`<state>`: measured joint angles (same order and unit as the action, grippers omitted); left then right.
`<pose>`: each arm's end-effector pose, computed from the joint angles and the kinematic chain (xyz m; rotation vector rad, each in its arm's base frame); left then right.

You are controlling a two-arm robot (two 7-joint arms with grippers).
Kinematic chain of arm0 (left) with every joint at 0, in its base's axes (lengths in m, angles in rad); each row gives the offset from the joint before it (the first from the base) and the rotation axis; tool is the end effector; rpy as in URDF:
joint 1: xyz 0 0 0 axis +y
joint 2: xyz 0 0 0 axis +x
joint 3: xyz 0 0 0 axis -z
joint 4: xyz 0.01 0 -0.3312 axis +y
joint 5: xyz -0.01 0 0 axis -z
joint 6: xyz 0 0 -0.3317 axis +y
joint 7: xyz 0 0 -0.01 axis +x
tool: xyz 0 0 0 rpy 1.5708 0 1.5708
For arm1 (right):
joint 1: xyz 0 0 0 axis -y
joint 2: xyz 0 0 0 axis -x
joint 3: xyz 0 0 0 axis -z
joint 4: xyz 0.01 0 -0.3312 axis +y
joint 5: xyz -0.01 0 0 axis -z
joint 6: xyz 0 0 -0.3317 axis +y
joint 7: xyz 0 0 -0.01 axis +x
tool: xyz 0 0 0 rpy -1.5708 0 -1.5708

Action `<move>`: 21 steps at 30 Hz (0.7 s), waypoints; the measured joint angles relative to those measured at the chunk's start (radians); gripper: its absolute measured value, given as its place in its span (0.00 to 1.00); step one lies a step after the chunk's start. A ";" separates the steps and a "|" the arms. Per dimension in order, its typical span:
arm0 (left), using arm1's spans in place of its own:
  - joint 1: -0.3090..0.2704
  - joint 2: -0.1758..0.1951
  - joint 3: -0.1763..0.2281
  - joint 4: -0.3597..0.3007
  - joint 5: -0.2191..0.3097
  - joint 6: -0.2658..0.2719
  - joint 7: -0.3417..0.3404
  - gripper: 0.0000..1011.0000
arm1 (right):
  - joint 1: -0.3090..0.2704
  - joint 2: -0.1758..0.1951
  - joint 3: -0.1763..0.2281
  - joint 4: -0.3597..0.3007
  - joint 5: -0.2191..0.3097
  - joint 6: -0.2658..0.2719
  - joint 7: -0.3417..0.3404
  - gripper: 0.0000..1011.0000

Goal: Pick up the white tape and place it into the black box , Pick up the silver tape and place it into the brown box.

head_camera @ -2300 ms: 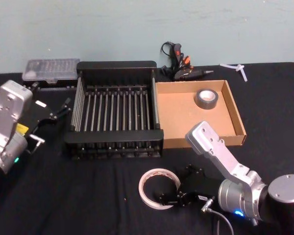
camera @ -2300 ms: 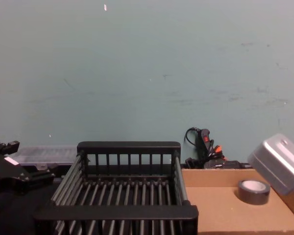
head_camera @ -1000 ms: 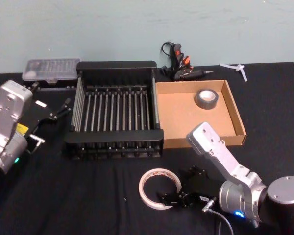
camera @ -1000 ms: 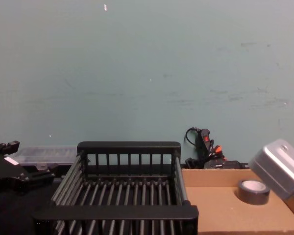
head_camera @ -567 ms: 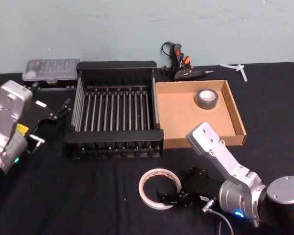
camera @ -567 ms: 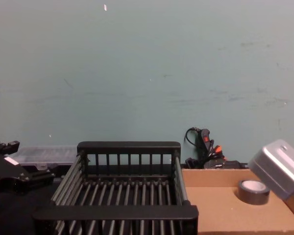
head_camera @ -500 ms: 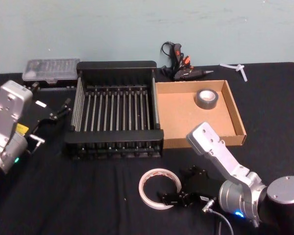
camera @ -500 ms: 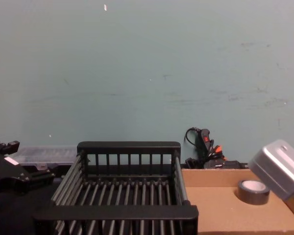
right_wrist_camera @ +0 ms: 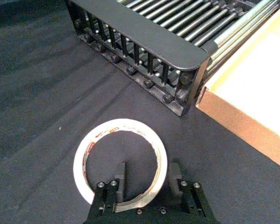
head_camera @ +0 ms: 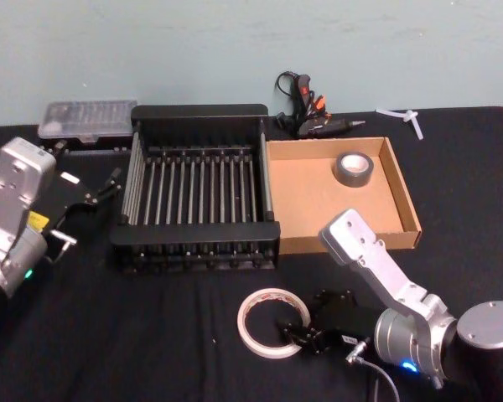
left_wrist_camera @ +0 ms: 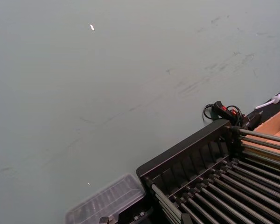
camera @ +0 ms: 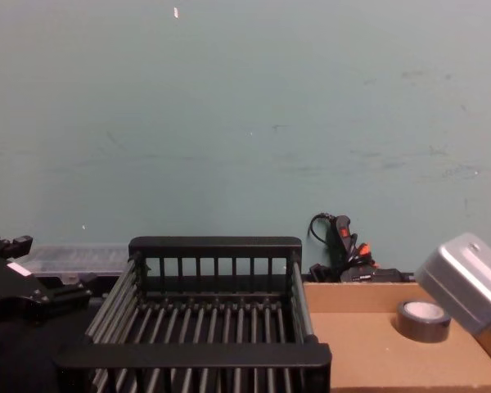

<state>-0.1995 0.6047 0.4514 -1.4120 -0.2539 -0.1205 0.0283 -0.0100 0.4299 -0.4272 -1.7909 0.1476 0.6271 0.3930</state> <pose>0.3864 0.1000 -0.3399 0.3045 -0.2850 1.2480 0.3106 0.0171 -0.3107 -0.6133 0.2464 -0.7530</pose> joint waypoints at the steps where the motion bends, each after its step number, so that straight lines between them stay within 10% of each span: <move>1: 0.000 0.000 0.000 0.000 0.000 0.000 0.000 0.99 | 0.000 0.000 0.000 0.000 0.000 0.000 0.000 0.60; 14: 0.000 0.000 0.000 0.000 0.000 0.000 0.000 0.99 | 0.000 0.000 0.000 0.000 0.001 0.000 0.000 0.16; 21: 0.000 0.000 0.000 0.000 0.000 0.000 0.000 0.99 | 0.000 0.000 0.000 0.000 0.001 0.000 0.000 0.09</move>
<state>-0.1995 0.6047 0.4514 -1.4120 -0.2539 -0.1206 0.0283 -0.0100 0.4299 -0.4272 -1.7909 0.1486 0.6271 0.3929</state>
